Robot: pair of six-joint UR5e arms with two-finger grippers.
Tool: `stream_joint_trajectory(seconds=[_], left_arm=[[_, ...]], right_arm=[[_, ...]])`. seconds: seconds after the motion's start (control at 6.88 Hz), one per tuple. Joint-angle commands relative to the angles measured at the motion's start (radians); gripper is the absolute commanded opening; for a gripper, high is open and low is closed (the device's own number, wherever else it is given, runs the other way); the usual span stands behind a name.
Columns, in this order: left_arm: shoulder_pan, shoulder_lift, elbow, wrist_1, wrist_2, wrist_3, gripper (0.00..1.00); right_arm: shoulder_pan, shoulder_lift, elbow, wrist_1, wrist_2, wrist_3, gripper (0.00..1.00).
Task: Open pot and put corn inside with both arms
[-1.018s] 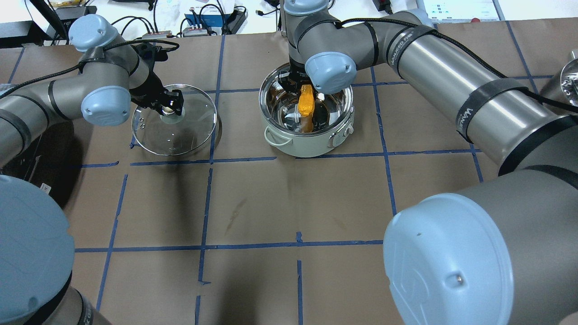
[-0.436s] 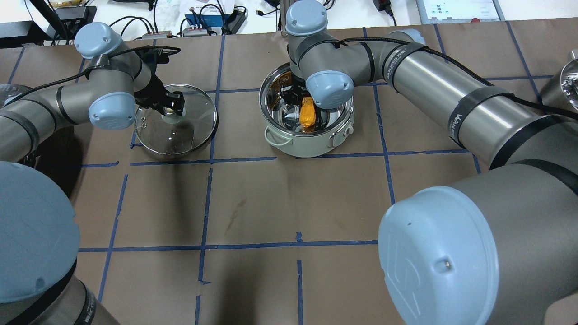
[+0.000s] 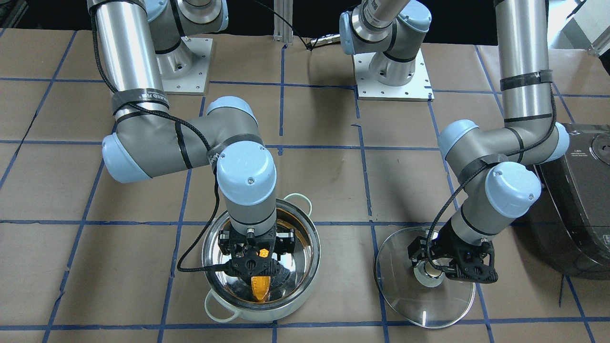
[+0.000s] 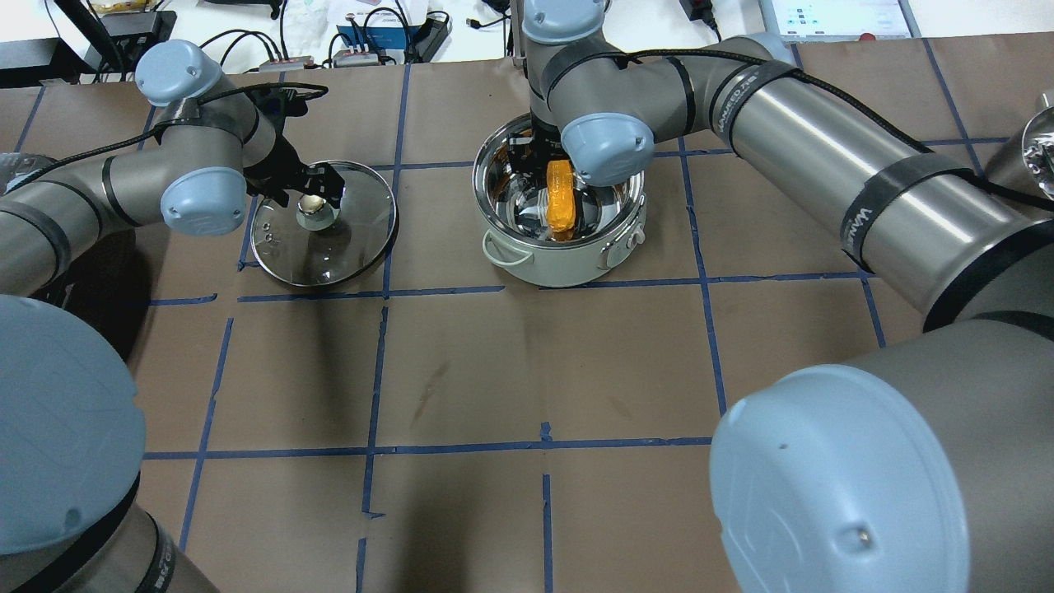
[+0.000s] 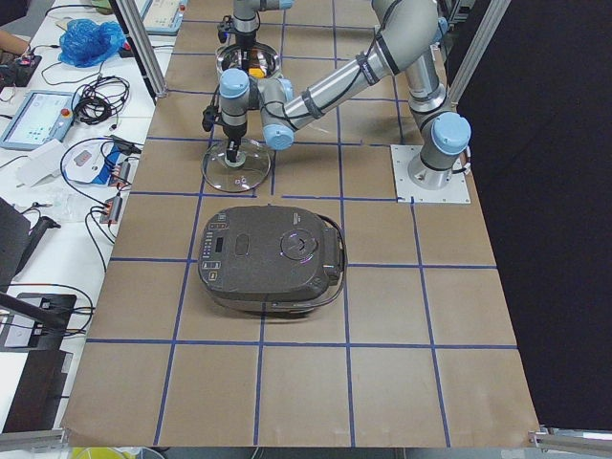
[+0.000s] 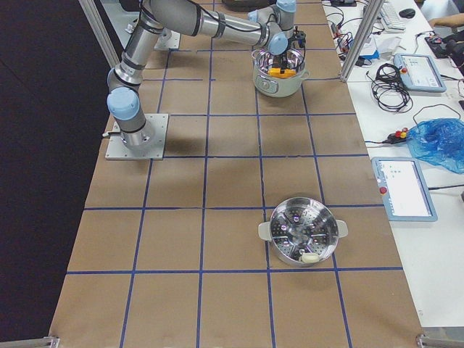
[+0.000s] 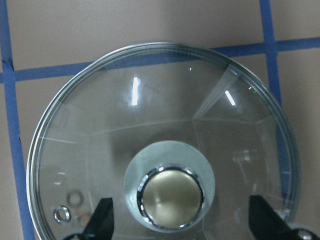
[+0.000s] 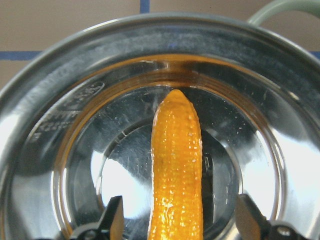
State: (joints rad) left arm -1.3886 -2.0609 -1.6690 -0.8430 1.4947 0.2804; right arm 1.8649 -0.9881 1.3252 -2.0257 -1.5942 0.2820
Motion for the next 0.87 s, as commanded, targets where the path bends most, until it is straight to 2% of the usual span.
stream_joint_trajectory(seconds=[0.0,0.15,0.29,0.44,0.58,0.73], left_arm=[[-0.01,0.133,0.012,-0.224,-0.001,-0.022,1.0],[-0.021,0.234,0.034,-0.399,0.001,-0.074,1.0],[-0.047,0.317,0.054,-0.501,-0.007,-0.098,1.0],[-0.105,0.385,0.057,-0.528,0.001,-0.13,1.0],[-0.169,0.431,0.06,-0.539,0.004,-0.135,1.0],[-0.197,0.449,0.061,-0.548,0.004,-0.136,1.0]], right_arm=[[-0.006,-0.2,0.015,0.205,0.002,0.002,0.81],[-0.022,-0.284,0.034,0.296,-0.004,-0.003,0.79],[-0.07,-0.381,0.067,0.345,-0.003,-0.039,0.75],[-0.155,-0.476,0.115,0.458,0.012,-0.078,0.75],[-0.208,-0.539,0.153,0.473,0.007,-0.084,0.77],[-0.21,-0.567,0.196,0.478,0.005,-0.084,0.8]])
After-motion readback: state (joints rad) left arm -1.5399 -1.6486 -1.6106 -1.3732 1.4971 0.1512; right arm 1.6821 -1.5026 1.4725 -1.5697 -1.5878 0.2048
